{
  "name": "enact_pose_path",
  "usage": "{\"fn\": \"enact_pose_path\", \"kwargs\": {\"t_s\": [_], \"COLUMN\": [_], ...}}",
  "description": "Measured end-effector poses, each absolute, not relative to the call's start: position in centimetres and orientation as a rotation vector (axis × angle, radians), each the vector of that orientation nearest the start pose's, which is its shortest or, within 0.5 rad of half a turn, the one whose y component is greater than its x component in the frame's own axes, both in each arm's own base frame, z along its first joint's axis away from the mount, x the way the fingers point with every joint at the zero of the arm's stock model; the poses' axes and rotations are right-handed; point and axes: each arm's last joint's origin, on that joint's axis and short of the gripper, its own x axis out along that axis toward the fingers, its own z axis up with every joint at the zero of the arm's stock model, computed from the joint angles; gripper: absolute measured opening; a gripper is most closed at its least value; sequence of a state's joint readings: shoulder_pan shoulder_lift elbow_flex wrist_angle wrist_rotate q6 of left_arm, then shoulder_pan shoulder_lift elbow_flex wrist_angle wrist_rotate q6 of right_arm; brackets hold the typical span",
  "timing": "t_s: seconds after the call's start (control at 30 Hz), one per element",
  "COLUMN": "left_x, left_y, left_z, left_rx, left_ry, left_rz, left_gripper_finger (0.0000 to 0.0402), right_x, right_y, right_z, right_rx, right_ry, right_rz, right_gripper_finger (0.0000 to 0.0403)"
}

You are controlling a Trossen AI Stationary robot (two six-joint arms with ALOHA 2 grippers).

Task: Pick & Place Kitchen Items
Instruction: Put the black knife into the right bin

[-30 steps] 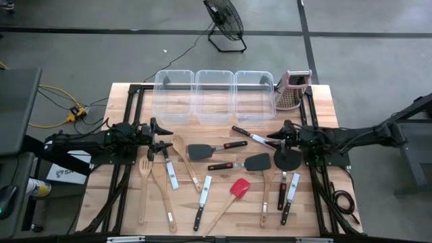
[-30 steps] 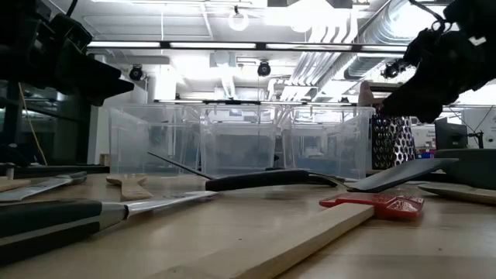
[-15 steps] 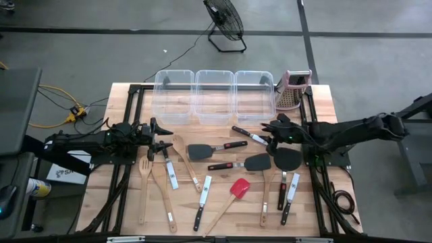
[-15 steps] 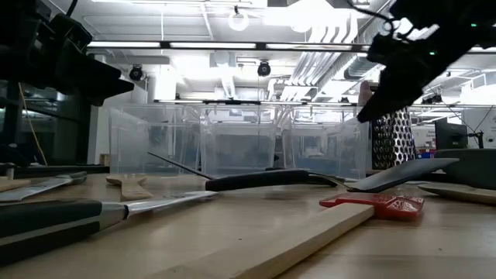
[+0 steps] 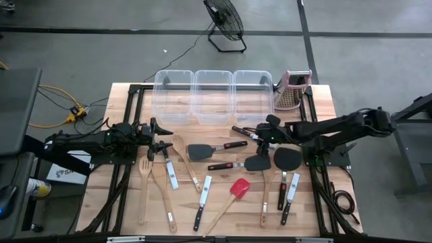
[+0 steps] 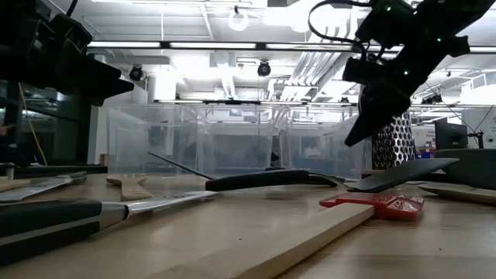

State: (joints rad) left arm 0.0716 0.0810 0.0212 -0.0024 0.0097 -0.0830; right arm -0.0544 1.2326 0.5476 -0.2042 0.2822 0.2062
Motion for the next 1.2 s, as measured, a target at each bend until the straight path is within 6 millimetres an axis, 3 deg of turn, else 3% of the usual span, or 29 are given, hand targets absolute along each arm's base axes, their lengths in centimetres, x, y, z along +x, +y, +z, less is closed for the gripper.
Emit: {"fn": "enact_pose_path", "kwargs": {"t_s": [0.23, 0.67, 1.2], "left_x": [10.1, 10.1, 10.1], "left_y": [0.7, 0.7, 0.7], "left_z": [16.4, 16.4, 16.4], "left_rx": [-0.085, -0.086, -0.086], "left_ry": [0.059, 0.06, 0.059], "left_rz": [0.065, 0.065, 0.065], "left_gripper_finger": [0.0239, 0.0239, 0.0239], "right_x": [22.8, 21.9, 22.4], "right_y": [-2.2, 0.1, -0.1], "right_z": [15.9, 15.6, 15.9], "right_rx": [0.061, 0.314, 0.267], "right_ry": [0.859, 0.833, 0.791], "right_rz": [-0.459, -0.531, -0.502], "right_gripper_finger": [0.0238, 0.0236, 0.0236]}}
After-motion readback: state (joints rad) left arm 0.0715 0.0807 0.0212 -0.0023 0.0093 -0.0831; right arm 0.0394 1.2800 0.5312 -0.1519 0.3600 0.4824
